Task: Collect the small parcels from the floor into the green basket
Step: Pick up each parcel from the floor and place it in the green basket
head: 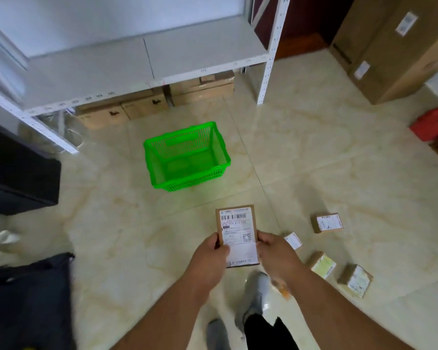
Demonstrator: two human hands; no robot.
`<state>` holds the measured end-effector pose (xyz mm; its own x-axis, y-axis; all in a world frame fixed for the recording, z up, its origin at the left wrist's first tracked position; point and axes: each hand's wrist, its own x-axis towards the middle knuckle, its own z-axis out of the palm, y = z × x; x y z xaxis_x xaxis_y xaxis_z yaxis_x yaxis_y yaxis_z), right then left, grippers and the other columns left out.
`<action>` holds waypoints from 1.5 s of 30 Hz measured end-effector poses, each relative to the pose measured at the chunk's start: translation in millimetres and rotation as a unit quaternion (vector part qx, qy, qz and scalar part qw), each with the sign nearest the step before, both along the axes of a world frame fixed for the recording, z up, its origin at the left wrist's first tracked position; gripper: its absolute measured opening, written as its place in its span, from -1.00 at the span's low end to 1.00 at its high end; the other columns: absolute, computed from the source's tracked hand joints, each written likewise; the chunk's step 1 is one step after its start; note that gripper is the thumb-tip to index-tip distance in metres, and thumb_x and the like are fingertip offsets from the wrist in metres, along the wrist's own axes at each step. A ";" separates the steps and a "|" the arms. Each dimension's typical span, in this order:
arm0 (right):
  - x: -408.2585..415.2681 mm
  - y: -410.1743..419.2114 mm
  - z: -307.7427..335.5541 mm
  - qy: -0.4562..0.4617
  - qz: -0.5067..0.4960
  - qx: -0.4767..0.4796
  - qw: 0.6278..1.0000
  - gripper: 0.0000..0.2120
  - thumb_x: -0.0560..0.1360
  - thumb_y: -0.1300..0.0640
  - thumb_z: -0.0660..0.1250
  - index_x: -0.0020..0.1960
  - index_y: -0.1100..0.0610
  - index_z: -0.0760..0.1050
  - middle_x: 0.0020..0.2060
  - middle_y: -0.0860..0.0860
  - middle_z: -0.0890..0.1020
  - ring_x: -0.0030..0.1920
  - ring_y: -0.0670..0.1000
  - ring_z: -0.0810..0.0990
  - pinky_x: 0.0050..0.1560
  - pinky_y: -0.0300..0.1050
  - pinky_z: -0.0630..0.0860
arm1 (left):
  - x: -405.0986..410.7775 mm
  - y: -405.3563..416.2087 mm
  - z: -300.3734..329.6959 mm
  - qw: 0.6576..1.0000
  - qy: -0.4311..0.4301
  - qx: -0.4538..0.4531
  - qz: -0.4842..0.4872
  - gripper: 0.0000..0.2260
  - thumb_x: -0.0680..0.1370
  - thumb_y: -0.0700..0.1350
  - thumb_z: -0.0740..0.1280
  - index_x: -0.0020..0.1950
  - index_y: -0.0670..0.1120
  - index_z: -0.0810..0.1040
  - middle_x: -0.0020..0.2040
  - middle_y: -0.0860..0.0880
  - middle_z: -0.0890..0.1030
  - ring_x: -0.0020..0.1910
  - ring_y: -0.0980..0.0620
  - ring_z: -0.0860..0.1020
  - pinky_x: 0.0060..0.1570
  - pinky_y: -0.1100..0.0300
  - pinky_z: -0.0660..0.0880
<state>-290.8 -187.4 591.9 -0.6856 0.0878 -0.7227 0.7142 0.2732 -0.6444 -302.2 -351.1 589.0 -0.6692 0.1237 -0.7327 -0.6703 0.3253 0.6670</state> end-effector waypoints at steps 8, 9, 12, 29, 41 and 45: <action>-120.8 -14.2 3.5 0.001 0.048 -0.028 0.998 -0.57 0.54 0.28 0.14 0.00 -0.16 0.66 -0.02 -0.12 0.75 -0.01 -0.08 0.71 -0.08 -0.27 0.61 | -100.9 -15.5 17.4 0.998 0.010 -0.010 0.056 -0.63 0.61 -0.26 0.19 0.24 0.11 0.63 0.12 0.18 0.71 0.11 0.18 0.64 -0.08 0.34 0.46; -138.1 -13.8 0.8 0.001 0.052 -0.033 0.998 -0.55 0.53 0.29 0.13 -0.03 -0.17 0.67 0.01 -0.09 0.75 0.03 -0.05 0.71 0.03 -0.16 0.64 | -116.5 -14.5 18.3 0.998 0.010 -0.011 0.062 -0.62 0.62 -0.27 0.18 0.24 0.11 0.62 0.13 0.17 0.71 0.09 0.20 0.64 -0.10 0.35 0.46; -188.3 -11.9 -14.9 0.001 0.066 -0.035 0.997 -0.49 0.47 0.33 0.12 -0.08 -0.21 0.67 0.05 -0.08 0.75 0.09 -0.01 0.70 0.22 0.02 0.61 | -162.4 -12.2 12.6 0.997 0.004 -0.015 0.076 -0.62 0.62 -0.27 0.19 0.27 0.11 0.61 0.16 0.14 0.70 0.11 0.18 0.64 -0.11 0.35 0.46; -398.3 -100.4 -57.8 -0.011 0.129 -0.006 0.992 -0.48 0.52 0.31 0.11 0.27 -0.09 0.64 0.14 -0.13 0.72 0.17 -0.03 0.67 0.28 -0.01 0.57 | -355.2 -99.4 -48.6 0.988 -0.019 0.040 0.149 -0.63 0.62 -0.28 0.19 0.32 0.04 0.59 0.20 0.08 0.69 0.17 0.09 0.63 0.02 0.24 0.51; -510.7 -172.5 -161.9 -0.062 0.162 0.047 0.984 -0.53 0.53 0.37 0.12 0.26 0.04 0.64 0.17 0.01 0.71 0.17 0.07 0.66 0.23 -0.07 0.56 | -448.3 -157.7 -169.7 0.976 -0.086 0.052 0.195 -0.56 0.43 -0.18 0.23 0.23 0.14 0.63 0.14 0.17 0.72 0.15 0.10 0.66 0.28 0.00 0.54; -549.7 -182.9 -228.5 -0.072 0.214 0.062 0.972 -0.53 0.55 0.37 0.11 0.27 0.05 0.62 0.20 0.02 0.69 0.14 0.05 0.64 0.15 -0.12 0.56 | -479.9 -164.1 -231.8 0.969 -0.093 0.060 0.221 -0.62 0.58 -0.24 0.21 0.27 0.12 0.60 0.19 0.12 0.69 0.16 0.10 0.63 -0.03 0.26 0.49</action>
